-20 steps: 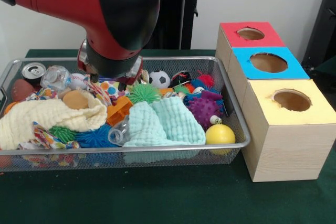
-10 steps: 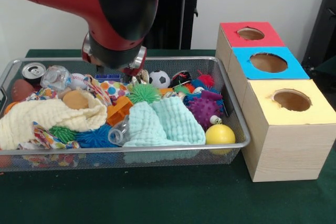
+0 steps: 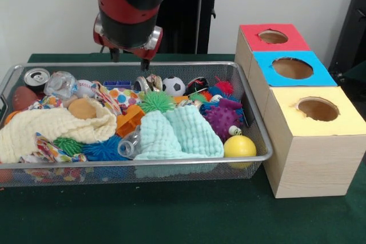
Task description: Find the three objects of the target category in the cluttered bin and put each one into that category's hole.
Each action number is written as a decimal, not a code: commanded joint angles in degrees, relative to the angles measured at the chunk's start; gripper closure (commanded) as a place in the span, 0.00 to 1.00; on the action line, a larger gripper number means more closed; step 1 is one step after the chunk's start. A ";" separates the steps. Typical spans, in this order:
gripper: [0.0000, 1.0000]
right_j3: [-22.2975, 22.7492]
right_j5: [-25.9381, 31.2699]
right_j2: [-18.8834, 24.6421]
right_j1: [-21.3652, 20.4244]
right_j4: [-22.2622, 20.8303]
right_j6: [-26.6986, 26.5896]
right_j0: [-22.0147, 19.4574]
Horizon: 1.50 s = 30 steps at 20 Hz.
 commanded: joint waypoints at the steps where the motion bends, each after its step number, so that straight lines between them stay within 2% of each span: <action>1: 0.00 14.98 -15.88 2.76 -6.27 4.46 7.72 -1.85; 12: 0.00 21.47 -23.25 3.09 -10.33 8.02 5.79 -2.22; 22: 0.00 24.84 -31.13 6.97 -9.03 12.52 3.20 -5.88; 30: 0.00 25.67 -34.76 8.13 -7.59 11.60 1.86 -6.45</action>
